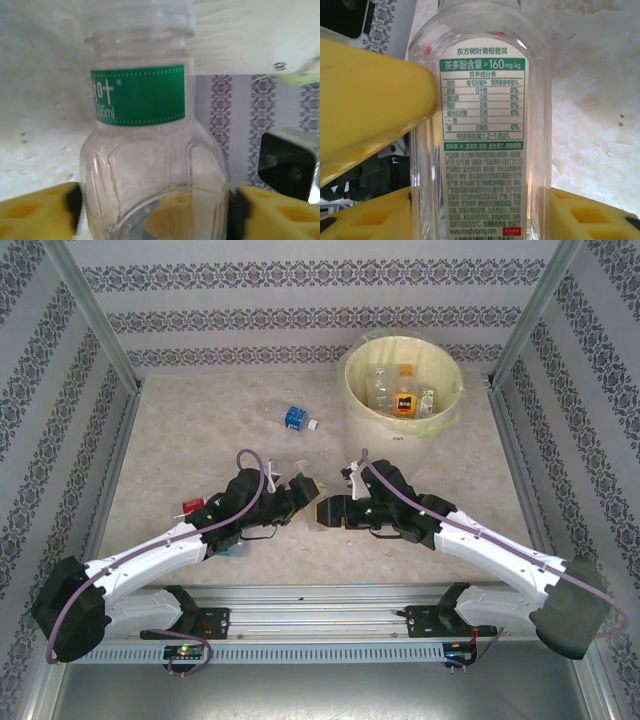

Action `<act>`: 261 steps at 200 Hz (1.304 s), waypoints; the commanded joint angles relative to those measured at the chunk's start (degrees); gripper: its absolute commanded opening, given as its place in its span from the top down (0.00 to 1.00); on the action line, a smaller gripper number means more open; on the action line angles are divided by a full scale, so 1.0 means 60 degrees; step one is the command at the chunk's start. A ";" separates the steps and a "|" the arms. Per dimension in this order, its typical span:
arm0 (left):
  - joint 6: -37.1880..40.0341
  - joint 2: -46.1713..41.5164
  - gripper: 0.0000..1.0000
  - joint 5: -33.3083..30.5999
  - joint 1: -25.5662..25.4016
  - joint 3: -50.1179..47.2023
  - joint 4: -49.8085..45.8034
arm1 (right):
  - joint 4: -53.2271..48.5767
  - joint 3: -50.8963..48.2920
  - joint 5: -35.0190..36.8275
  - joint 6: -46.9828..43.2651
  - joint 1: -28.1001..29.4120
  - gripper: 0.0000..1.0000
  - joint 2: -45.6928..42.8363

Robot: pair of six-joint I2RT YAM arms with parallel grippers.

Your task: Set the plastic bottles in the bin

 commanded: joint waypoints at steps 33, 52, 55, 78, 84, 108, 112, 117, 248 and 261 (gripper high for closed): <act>0.1143 -0.0024 0.00 0.0591 -0.0138 0.1249 0.1306 | -0.1825 0.1096 0.1035 -0.0945 -0.0067 0.49 -0.1283; 0.1720 -0.0209 0.00 0.0656 -0.0138 0.1650 0.1029 | -0.2509 0.1467 0.1439 -0.1253 -0.0180 0.49 -0.1610; 0.1835 -0.0253 0.00 0.0653 -0.0140 0.1694 0.0949 | -0.2625 0.1535 0.1528 -0.1302 -0.0192 0.49 -0.1655; 0.2702 -0.0647 0.00 0.0586 -0.0138 0.1935 0.0383 | -0.3432 0.2130 0.2143 -0.1784 -0.0368 0.49 -0.1929; 0.2904 -0.0753 0.00 0.0571 -0.0144 0.1974 0.0224 | -0.3574 0.2277 0.2274 -0.1905 -0.0436 0.49 -0.1973; 0.3804 -0.1182 0.00 0.0711 -0.0138 0.2260 -0.0681 | -0.4058 0.3052 0.2544 -0.2471 -0.0811 0.51 -0.1986; 0.4001 -0.1240 0.00 0.0737 -0.0138 0.2324 -0.0898 | -0.4130 0.3212 0.2574 -0.2589 -0.0910 0.51 -0.1958; 0.4206 -0.1344 0.00 0.0718 -0.0138 0.2391 -0.1172 | -0.4253 0.3426 0.2616 -0.2706 -0.1026 0.51 -0.1903; 0.6273 -0.3311 0.00 -0.0607 -0.0138 0.2249 -0.4650 | -0.7240 0.9780 0.2916 -0.5227 -0.5244 0.51 0.2415; 0.6569 -0.3297 0.00 -0.0730 -0.0138 0.2378 -0.5038 | -0.7237 0.9957 0.2861 -0.5322 -0.5466 0.51 0.2814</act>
